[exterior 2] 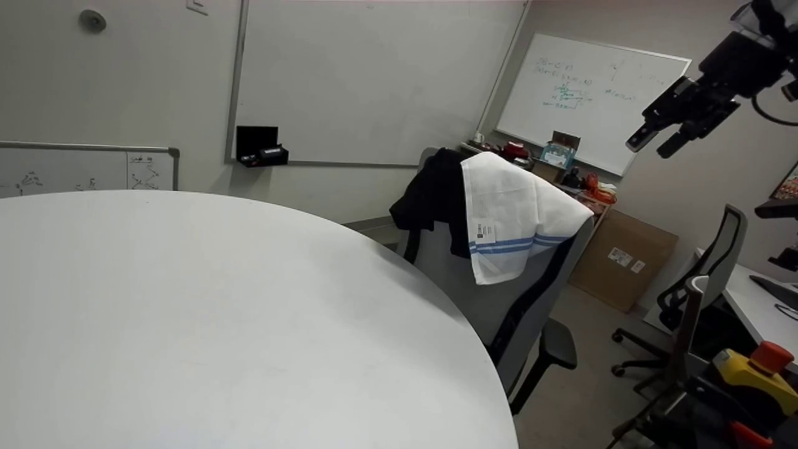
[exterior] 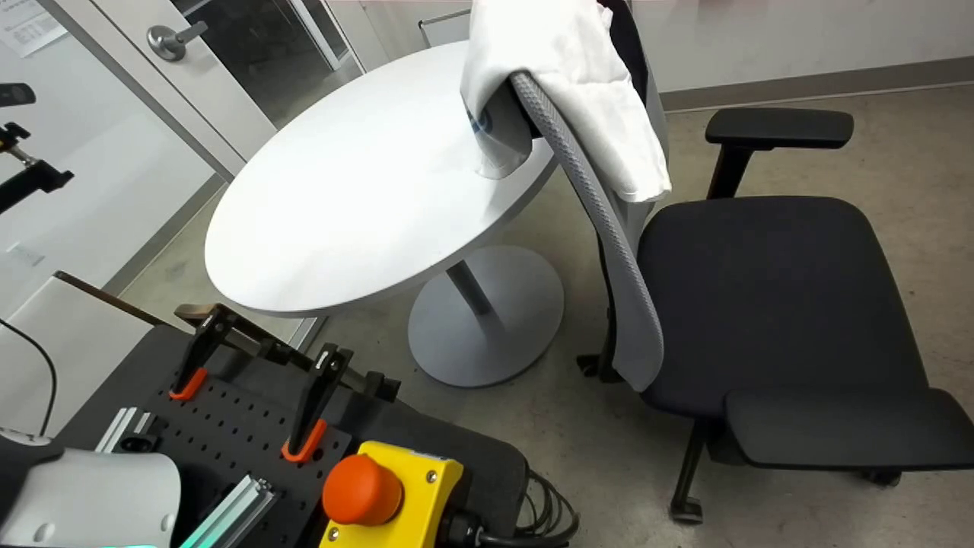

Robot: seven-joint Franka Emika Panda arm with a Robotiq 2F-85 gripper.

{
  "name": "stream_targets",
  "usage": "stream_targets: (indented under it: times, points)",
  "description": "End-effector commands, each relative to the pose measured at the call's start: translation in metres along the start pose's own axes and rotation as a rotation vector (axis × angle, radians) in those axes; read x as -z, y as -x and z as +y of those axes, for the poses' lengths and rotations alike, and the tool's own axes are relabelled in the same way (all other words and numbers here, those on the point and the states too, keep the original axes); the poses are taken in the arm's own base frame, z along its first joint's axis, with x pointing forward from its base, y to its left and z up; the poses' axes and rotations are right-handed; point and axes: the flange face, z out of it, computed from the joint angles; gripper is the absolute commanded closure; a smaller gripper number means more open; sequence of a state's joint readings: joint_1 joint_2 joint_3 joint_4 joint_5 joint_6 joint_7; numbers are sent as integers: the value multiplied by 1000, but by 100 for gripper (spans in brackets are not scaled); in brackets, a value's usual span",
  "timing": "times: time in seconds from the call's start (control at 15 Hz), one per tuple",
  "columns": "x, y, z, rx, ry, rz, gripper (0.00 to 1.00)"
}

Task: Take the cloth and put it on the table

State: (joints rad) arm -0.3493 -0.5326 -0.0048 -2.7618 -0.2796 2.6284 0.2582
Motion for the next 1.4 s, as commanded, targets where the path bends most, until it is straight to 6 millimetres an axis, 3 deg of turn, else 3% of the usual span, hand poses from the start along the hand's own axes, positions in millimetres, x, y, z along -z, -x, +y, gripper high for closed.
stream_targets:
  times: [0.0, 0.33, 0.67, 1.2, 1.33]
  points:
    - [-38, -19, 1, -62, -1, 16, 0]
    - [-80, -38, -2, -108, 46, -11, 0]
    - [-102, -56, -18, -162, 103, -15, 0]
    - [-134, -53, -43, -189, 133, -26, 1]
    - [-141, -51, -45, -187, 142, -30, 11]
